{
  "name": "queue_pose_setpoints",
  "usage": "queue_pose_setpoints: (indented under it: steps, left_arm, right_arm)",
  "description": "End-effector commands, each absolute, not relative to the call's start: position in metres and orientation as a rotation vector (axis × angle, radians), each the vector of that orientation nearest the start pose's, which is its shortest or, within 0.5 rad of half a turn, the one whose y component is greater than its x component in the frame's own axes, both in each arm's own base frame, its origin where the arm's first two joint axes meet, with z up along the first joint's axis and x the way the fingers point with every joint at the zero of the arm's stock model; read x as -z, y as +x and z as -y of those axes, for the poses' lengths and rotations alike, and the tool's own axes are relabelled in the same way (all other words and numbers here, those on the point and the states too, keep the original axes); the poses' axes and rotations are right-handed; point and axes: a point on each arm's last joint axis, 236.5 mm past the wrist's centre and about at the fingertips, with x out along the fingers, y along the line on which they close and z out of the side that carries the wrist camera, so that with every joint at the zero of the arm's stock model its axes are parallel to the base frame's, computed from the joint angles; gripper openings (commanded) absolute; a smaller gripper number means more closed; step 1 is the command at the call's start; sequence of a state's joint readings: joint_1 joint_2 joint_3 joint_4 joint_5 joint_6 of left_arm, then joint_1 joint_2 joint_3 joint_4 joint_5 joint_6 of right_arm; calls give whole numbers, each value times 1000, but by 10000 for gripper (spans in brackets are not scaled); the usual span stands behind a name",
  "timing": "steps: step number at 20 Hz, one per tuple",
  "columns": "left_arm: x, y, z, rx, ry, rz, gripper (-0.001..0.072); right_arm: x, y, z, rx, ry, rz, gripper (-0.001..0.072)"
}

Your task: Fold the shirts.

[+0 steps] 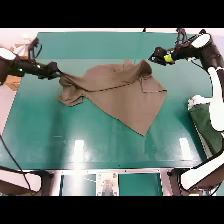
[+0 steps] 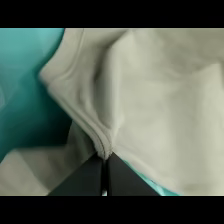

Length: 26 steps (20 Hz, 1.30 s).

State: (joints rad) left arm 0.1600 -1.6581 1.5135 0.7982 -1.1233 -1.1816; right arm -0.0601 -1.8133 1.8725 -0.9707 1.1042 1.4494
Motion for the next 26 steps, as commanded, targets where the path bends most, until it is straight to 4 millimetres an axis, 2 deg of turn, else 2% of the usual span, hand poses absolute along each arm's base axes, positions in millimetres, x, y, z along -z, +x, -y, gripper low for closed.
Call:
queue_pose_setpoints:
  steps: [1,3,4,6,7,10,12,14,16,18,19,26]
  left_arm:
    - [19,524,54,373,-485,-1051,22]
    - [25,522,46,355,-435,-1067,22]
    - [27,521,44,350,-421,-1072,22]
    - [28,521,43,348,-416,-1072,22]
    - [28,521,43,350,-412,-1070,22]
    - [28,521,44,354,-410,-1072,22]
    - [28,518,45,361,-410,-1081,22]
    - [28,517,46,365,-412,-1087,22]
    - [28,517,46,365,-415,-1087,22]
    - [28,517,47,368,-419,-1087,22]
    - [28,517,47,369,-421,-1087,22]
    - [28,514,49,376,-421,-1096,22]
  right_arm:
    - [-59,560,-59,-312,497,-1041,271]
    - [-82,532,-26,-283,522,-1072,262]
    - [-87,514,-14,-267,537,-1096,260]
    - [-83,470,-5,-229,580,-1140,259]
    - [-73,443,-6,-207,607,-1169,258]
    - [-20,350,-25,-131,699,-1250,258]
    - [14,287,-54,-104,824,-1309,265]
    - [42,243,-83,-102,968,-1336,286]
    - [71,215,-100,-67,1096,-1355,298]
    - [94,197,-113,-58,1156,-1371,299]
    - [101,195,-116,-47,1163,-1361,298]
    - [112,225,-114,14,1107,-1231,292]
